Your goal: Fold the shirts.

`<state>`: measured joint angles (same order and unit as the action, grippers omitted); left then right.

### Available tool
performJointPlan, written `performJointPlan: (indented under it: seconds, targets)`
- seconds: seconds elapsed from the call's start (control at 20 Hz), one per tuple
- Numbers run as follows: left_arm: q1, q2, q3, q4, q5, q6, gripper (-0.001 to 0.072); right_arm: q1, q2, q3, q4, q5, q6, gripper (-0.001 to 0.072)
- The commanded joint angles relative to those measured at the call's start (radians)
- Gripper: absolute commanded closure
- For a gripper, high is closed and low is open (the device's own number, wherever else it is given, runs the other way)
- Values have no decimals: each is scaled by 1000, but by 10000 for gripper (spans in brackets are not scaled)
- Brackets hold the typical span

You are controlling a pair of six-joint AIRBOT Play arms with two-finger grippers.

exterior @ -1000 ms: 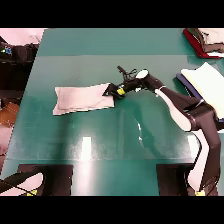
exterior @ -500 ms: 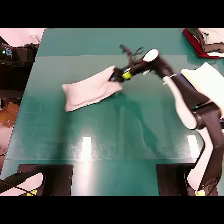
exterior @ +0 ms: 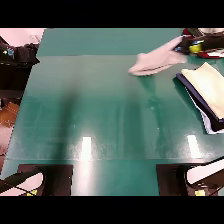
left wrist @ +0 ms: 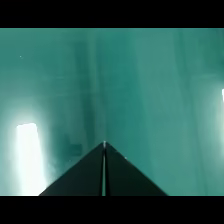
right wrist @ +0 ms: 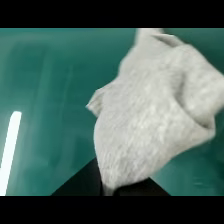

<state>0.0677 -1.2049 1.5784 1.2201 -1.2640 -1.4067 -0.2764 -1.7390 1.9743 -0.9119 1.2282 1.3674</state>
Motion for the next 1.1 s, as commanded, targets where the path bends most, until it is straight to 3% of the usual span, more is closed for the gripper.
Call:
performJointPlan:
  seconds: [0.0,0.45,0.75,1.05]
  targets:
    - [-1,0,0,-47,-31,0,684,-200,47,-2,-23,-40,-8,701]
    - [-1,0,0,-51,-46,-1,684,-377,76,100,88,59,-80,701]
    - [0,0,0,-50,-45,0,684,-460,294,-81,29,42,-77,701]
    - [0,0,0,-50,-56,1,684,-560,432,-273,-16,145,-63,699]
